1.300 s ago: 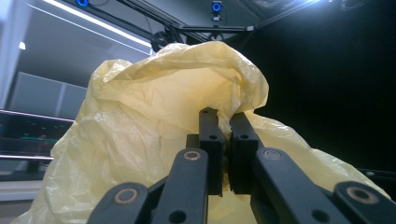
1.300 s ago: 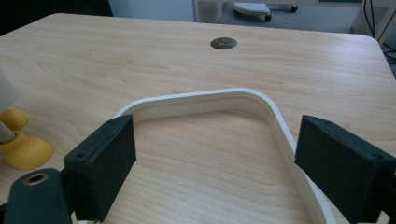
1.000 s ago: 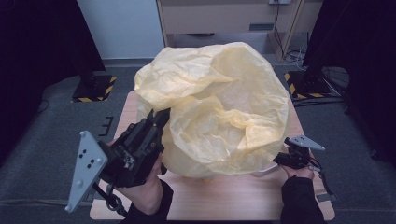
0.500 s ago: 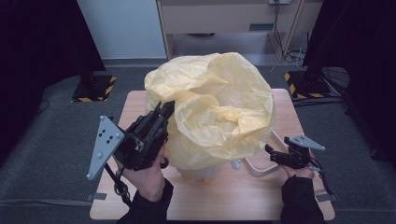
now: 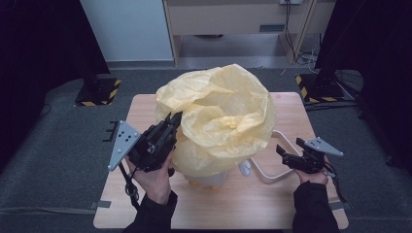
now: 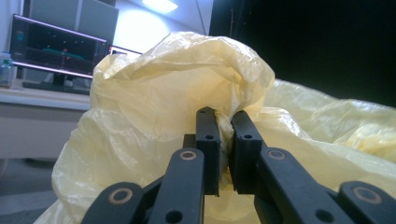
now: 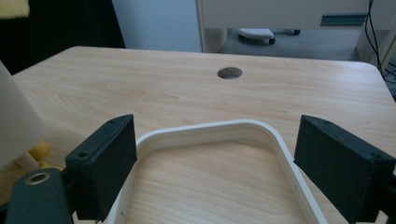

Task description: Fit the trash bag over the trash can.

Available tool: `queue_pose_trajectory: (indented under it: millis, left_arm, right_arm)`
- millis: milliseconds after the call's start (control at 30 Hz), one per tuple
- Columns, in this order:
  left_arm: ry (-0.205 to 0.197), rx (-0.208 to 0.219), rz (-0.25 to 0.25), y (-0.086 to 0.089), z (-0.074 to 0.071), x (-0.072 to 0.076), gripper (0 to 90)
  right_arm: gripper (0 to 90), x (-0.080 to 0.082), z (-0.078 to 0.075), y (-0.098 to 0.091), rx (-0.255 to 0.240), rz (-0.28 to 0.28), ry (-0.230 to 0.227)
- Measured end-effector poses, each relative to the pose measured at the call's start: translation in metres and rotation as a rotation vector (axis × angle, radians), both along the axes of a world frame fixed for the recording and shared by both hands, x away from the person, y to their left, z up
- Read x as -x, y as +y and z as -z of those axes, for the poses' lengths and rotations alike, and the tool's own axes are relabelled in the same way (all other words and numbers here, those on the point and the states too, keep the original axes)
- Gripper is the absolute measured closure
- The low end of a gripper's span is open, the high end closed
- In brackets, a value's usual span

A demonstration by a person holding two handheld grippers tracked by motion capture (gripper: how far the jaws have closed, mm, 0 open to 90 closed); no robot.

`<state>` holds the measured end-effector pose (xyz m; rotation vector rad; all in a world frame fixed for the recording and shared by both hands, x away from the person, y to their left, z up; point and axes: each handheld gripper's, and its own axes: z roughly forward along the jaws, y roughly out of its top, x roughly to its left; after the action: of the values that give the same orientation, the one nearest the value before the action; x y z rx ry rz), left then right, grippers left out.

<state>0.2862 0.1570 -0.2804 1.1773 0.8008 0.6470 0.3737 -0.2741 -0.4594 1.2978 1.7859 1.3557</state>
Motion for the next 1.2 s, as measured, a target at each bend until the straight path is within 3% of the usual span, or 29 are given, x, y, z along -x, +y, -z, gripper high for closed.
queue_pose_trajectory:
  millis: [333,500,933,1133,1200]
  left_arm:
    - [0.019,-0.096,-0.058,0.005,0.013,-0.007,82.0]
    - [0.02,-0.158,-0.099,0.007,0.015,-0.013,81.6]
    - [0.022,-0.183,-0.124,0.01,0.015,-0.017,78.3]
    - [0.027,-0.188,-0.124,0.012,0.015,-0.017,78.5]
    - [0.029,-0.192,-0.12,0.011,0.015,-0.017,78.5]
  right_arm:
    - [14.4,0.005,-0.034,0.009,-0.097,-0.043,-0.126]
    - [14.7,0.008,-0.058,0.017,-0.109,-0.071,-0.2]
    - [15.1,0.025,-0.109,0.059,-0.21,-0.253,-0.356]
    - [14.3,0.034,-0.128,0.069,-0.261,-0.305,-0.415]
    - [13.6,0.034,-0.131,0.07,-0.271,-0.314,-0.415]
